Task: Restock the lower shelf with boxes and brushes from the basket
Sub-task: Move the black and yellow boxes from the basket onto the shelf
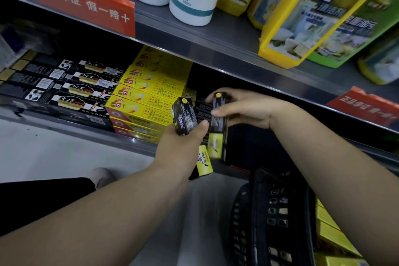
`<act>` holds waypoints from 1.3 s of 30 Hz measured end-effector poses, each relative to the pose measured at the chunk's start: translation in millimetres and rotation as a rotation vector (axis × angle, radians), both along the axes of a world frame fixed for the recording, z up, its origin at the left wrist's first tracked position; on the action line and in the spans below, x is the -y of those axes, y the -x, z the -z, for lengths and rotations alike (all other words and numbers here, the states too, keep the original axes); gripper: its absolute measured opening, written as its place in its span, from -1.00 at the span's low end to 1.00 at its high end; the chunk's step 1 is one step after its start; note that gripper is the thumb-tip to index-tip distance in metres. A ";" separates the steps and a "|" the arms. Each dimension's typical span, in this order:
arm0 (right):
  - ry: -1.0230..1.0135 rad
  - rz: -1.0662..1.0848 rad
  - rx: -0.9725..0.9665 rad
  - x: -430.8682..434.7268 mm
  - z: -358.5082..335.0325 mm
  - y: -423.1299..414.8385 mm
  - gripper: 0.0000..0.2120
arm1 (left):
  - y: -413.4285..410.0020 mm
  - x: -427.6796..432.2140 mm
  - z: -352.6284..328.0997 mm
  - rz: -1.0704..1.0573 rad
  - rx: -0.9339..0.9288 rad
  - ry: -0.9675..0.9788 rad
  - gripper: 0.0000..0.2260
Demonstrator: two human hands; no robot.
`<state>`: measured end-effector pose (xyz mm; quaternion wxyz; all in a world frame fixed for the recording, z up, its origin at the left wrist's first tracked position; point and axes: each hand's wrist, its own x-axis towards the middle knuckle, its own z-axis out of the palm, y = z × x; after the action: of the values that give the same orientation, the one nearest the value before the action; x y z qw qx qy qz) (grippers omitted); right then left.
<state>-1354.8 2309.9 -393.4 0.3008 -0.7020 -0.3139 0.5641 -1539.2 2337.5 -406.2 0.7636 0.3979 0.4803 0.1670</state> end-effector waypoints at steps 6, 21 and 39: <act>-0.050 0.449 0.269 -8.7 30.7 -41.0 -0.78 | 2.0 -5.4 2.7 -0.004 -0.087 -0.058 -0.85; 0.257 0.136 0.637 -57.6 113.0 -55.5 -0.36 | 1.3 -11.6 7.2 0.007 -0.143 -0.124 -0.72; 0.179 -0.292 0.990 -70.4 92.7 -42.8 -0.34 | 1.4 -10.8 2.9 0.018 -0.146 -0.162 -0.71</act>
<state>-1312.0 2380.3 -486.1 -0.0267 -0.8564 -0.4637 0.2254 -1540.6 2348.3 -409.1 0.6933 0.4739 0.5160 0.1688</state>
